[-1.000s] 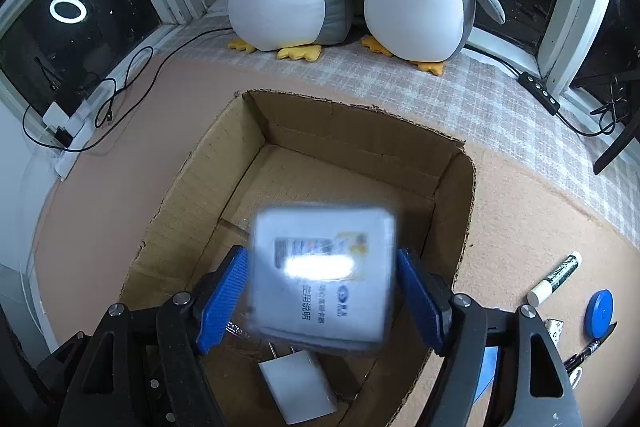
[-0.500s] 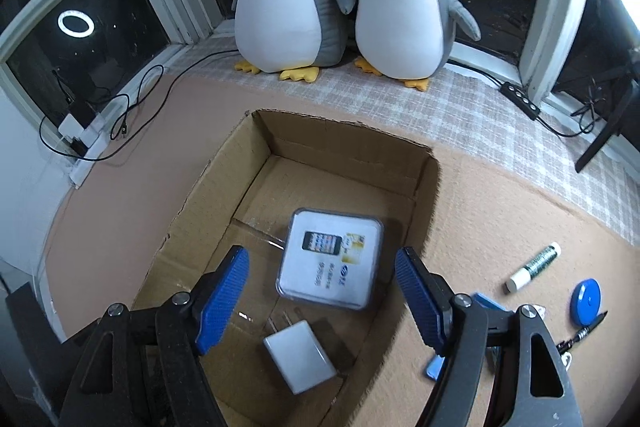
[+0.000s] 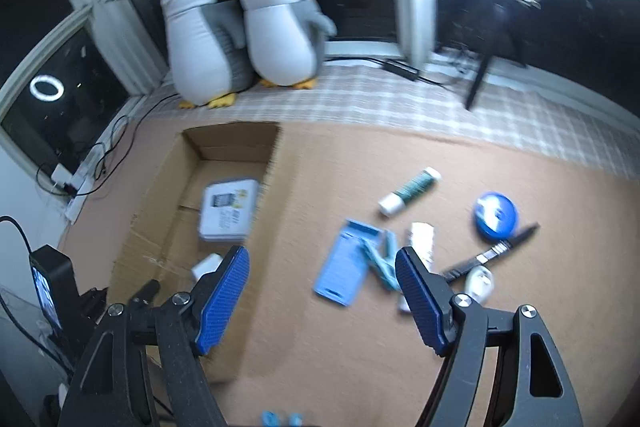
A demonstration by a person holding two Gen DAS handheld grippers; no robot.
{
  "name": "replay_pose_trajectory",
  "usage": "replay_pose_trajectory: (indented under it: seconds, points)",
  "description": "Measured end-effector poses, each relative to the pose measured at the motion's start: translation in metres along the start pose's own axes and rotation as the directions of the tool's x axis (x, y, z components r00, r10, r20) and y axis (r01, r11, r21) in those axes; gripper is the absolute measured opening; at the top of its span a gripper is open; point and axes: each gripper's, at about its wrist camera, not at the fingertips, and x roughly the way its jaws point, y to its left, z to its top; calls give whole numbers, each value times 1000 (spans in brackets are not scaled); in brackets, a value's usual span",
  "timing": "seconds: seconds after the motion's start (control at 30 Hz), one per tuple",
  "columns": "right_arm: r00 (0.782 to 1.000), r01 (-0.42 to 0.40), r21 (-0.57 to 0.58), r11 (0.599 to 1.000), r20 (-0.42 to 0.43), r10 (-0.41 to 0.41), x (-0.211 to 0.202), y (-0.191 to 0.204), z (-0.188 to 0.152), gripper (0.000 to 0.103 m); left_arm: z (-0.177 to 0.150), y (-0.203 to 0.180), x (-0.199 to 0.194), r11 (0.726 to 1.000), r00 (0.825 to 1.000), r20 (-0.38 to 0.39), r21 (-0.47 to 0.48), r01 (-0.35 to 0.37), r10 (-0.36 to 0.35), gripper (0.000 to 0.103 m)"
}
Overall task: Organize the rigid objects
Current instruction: 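Return the right tool to the mat and grasp the coiled white cable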
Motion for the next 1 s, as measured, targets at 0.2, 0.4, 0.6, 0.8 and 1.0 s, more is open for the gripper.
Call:
replay_pose_trajectory:
  seconds: [0.2,0.4,0.6,0.8,1.0]
  points:
    - [998,64,122,990,-22,-62,-7,-55,-25,72,2,2,1,1000,1000,1,5,-3,3,33]
    - [991,131,194,972,-62,-121,-4,-95,-41,72,-2,-3,-2,1000,1000,3,7,-4,4,33]
    - [984,165,219,962,-98,-146,9,-112,-50,71,-2,-3,-2,1000,1000,3,7,-4,4,33]
    - [979,177,244,953,-144,-145,30,-120,-50,62,-3,-6,-4,1000,1000,4,9,-5,5,33]
    - [971,198,227,954,-176,-160,44,-117,-47,53,-4,-6,-4,1000,1000,4,9,-6,6,33]
